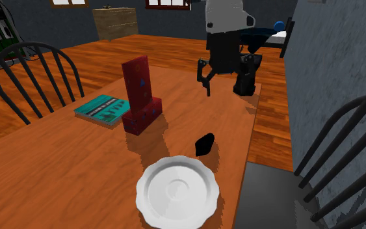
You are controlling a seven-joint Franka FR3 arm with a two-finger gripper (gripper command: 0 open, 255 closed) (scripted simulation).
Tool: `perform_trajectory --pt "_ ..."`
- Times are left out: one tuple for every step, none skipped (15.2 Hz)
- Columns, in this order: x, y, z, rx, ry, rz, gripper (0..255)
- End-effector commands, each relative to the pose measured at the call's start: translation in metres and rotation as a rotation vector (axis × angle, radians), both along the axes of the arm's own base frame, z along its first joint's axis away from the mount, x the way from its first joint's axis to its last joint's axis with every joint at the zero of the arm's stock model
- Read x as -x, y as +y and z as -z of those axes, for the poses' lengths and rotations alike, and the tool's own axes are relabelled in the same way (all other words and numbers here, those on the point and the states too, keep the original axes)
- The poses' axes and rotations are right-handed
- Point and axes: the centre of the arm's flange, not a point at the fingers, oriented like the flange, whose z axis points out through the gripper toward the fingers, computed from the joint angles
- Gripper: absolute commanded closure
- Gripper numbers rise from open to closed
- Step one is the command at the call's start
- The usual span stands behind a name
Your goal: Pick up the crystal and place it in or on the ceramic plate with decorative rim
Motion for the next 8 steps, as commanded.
perform_trajectory --pt "-0.027 0.011 0.017 0.012 0.024 0.010 0" --pt "-0.039 0.016 0.025 0.018 0.035 0.015 0" --pt "-0.050 0.020 0.034 0.024 0.047 0.020 0" --pt "-0.062 0.024 0.042 0.030 0.058 0.024 0" --pt "-0.074 0.028 0.051 0.036 0.070 0.029 0" --pt "-0.085 0.032 0.060 0.041 0.082 0.034 0" --pt "-0.097 0.036 0.069 0.047 0.093 0.039 0" --pt "-0.108 0.039 0.078 0.053 0.105 0.044 0"
